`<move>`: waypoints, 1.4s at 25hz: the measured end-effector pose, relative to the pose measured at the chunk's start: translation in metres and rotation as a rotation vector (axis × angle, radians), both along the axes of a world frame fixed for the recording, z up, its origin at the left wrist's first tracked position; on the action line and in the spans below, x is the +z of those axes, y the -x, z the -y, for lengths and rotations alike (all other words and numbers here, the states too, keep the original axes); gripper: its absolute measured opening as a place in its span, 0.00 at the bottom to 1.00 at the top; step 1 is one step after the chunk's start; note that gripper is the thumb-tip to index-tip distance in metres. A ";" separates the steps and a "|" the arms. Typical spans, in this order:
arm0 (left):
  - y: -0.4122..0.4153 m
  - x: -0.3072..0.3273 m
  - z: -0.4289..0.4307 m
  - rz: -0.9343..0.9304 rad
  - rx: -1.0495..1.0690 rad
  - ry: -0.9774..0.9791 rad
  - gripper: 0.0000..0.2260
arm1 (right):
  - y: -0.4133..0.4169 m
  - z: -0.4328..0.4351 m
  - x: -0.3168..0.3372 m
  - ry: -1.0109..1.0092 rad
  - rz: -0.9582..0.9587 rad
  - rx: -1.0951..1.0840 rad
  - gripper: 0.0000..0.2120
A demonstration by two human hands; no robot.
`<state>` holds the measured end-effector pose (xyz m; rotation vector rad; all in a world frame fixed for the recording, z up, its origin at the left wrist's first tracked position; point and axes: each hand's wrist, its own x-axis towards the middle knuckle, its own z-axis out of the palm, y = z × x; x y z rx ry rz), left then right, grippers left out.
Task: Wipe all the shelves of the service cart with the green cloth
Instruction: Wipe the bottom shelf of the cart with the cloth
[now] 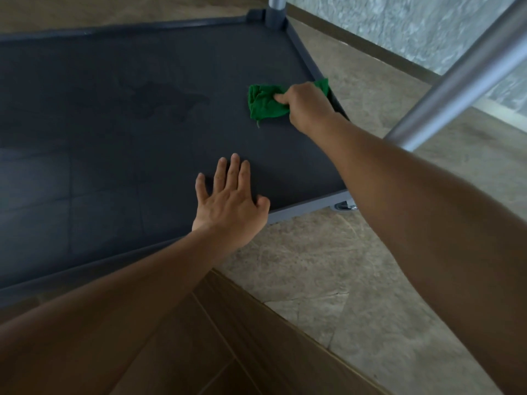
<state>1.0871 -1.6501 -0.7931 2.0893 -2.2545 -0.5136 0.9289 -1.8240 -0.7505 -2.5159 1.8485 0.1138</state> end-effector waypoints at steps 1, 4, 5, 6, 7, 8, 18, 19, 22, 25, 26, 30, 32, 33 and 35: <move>-0.001 0.000 -0.001 0.001 0.004 0.005 0.31 | 0.003 -0.012 -0.002 0.007 0.043 -0.007 0.23; 0.000 0.002 -0.003 -0.004 0.014 0.013 0.31 | 0.015 -0.062 -0.004 -0.013 0.093 -0.010 0.26; 0.000 0.003 -0.003 -0.005 0.014 0.015 0.31 | 0.020 -0.080 -0.005 -0.022 0.081 -0.012 0.27; 0.001 0.003 -0.003 -0.006 0.012 0.015 0.31 | 0.026 -0.098 -0.007 -0.036 0.070 -0.017 0.27; 0.001 0.004 -0.004 -0.008 0.012 0.015 0.31 | 0.032 -0.116 -0.009 -0.060 0.071 -0.026 0.27; 0.001 0.004 -0.004 -0.006 0.011 0.014 0.30 | 0.036 -0.131 -0.011 -0.092 0.092 -0.040 0.27; 0.003 0.003 -0.002 0.038 -0.003 -0.005 0.30 | 0.016 -0.102 -0.026 -0.283 0.066 -0.103 0.34; 0.003 0.003 -0.001 0.037 -0.007 -0.009 0.30 | 0.011 -0.092 -0.028 -0.271 0.059 -0.112 0.33; 0.003 0.003 -0.001 0.040 -0.007 -0.019 0.30 | -0.005 -0.055 -0.030 -0.258 0.081 -0.158 0.31; 0.003 0.003 -0.001 0.038 -0.009 -0.015 0.30 | -0.021 -0.022 -0.027 -0.257 0.113 -0.213 0.29; 0.003 0.003 0.000 0.033 -0.012 -0.011 0.30 | -0.024 -0.014 -0.025 -0.255 0.118 -0.225 0.29; 0.003 0.002 0.000 0.018 -0.012 0.010 0.30 | -0.025 -0.013 -0.026 -0.241 0.123 -0.215 0.24; 0.002 0.002 -0.002 0.008 -0.011 0.023 0.30 | -0.018 -0.028 -0.029 -0.235 0.115 -0.175 0.23; 0.002 0.001 -0.004 0.003 -0.010 0.032 0.30 | -0.012 -0.037 -0.030 -0.233 0.103 -0.144 0.22; 0.002 0.001 -0.006 -0.004 -0.011 0.051 0.30 | -0.001 -0.059 -0.030 -0.235 0.068 -0.058 0.22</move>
